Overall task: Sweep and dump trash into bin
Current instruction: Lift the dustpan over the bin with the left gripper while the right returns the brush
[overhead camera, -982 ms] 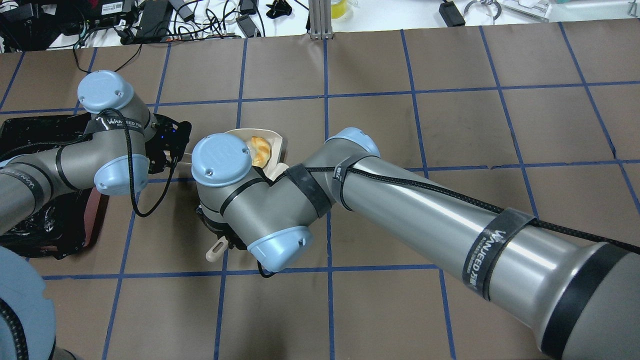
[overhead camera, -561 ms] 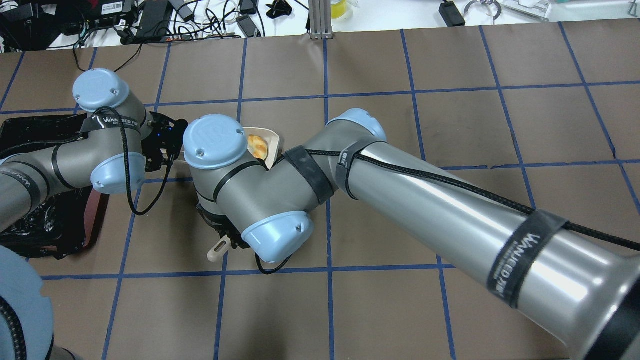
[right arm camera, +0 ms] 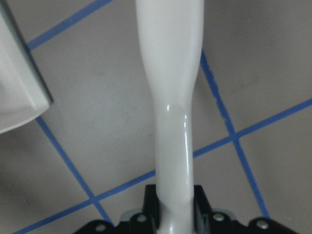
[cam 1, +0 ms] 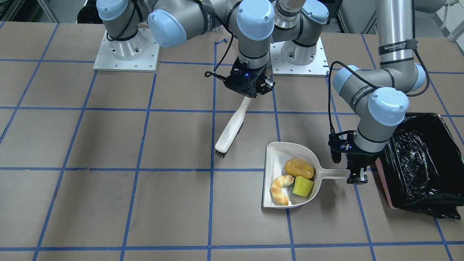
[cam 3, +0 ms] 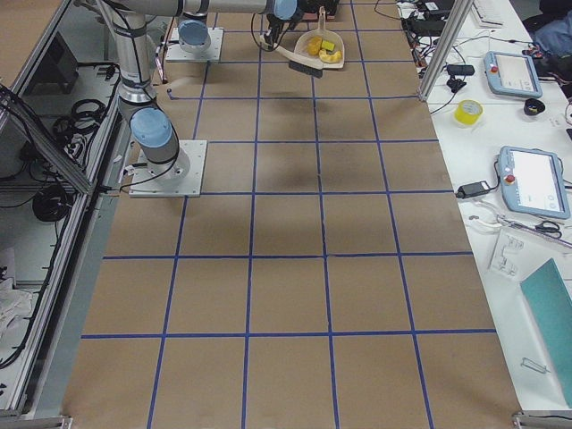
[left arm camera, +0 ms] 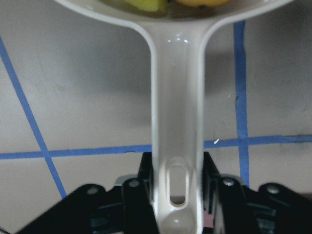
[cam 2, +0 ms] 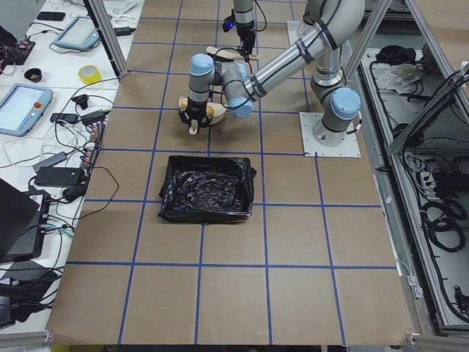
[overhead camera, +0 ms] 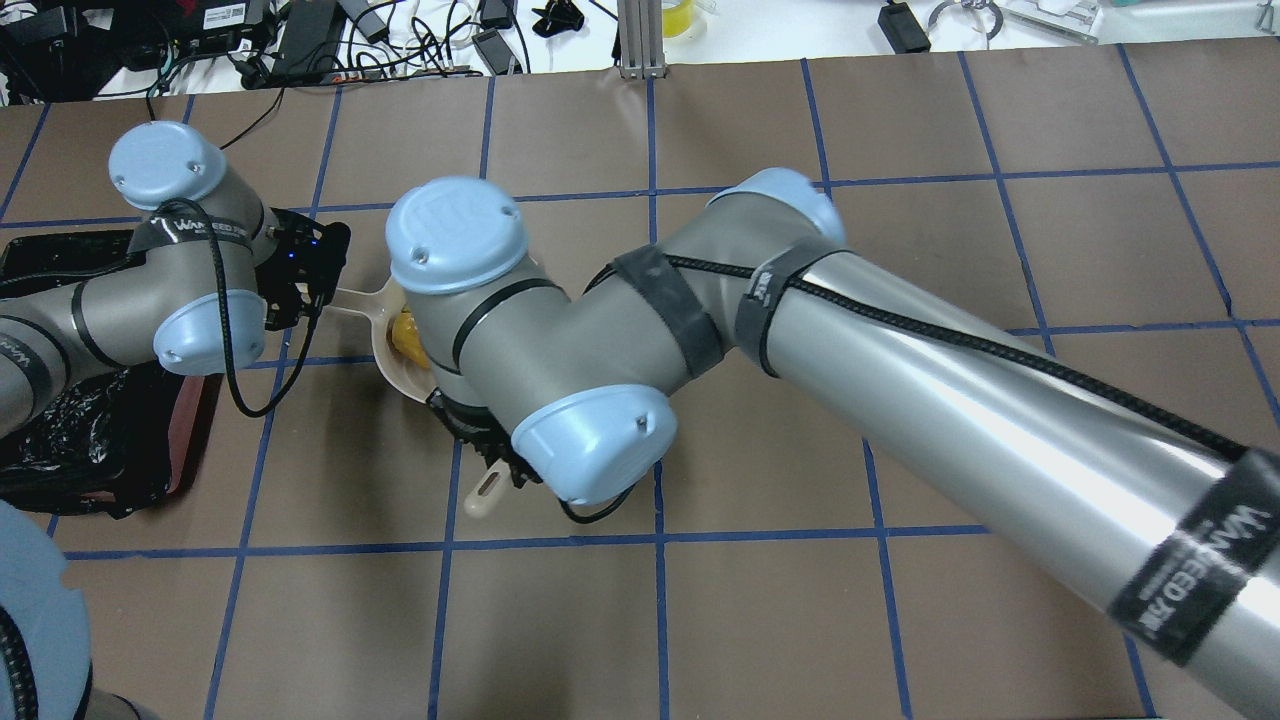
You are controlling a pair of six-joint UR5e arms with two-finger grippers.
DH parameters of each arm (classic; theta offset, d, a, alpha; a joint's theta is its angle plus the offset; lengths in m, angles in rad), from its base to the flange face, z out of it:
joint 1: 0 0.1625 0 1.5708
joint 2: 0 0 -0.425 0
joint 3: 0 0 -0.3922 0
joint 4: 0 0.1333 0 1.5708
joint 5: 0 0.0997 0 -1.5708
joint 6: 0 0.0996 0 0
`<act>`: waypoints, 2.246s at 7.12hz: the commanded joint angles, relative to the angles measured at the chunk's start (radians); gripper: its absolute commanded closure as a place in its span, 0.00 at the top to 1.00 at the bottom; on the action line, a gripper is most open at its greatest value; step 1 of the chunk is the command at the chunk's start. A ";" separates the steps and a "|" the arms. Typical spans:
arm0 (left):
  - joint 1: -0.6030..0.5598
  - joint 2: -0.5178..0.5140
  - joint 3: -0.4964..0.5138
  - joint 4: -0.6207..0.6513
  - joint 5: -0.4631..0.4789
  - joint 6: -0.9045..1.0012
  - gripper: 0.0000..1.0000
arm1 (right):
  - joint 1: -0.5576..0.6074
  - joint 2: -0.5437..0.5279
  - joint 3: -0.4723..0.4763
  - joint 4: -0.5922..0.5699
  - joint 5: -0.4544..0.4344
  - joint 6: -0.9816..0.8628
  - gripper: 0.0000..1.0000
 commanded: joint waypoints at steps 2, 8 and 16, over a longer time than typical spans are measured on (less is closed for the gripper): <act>0.091 0.044 0.087 -0.141 -0.040 0.047 0.02 | -0.279 -0.035 0.003 0.020 -0.120 -0.385 0.00; 0.418 0.080 0.277 -0.389 -0.046 0.105 0.01 | -0.914 -0.034 0.056 -0.029 -0.136 -1.288 0.00; 0.538 0.015 0.346 -0.289 0.184 0.136 0.04 | -0.886 0.087 0.190 -0.303 -0.134 -1.225 0.00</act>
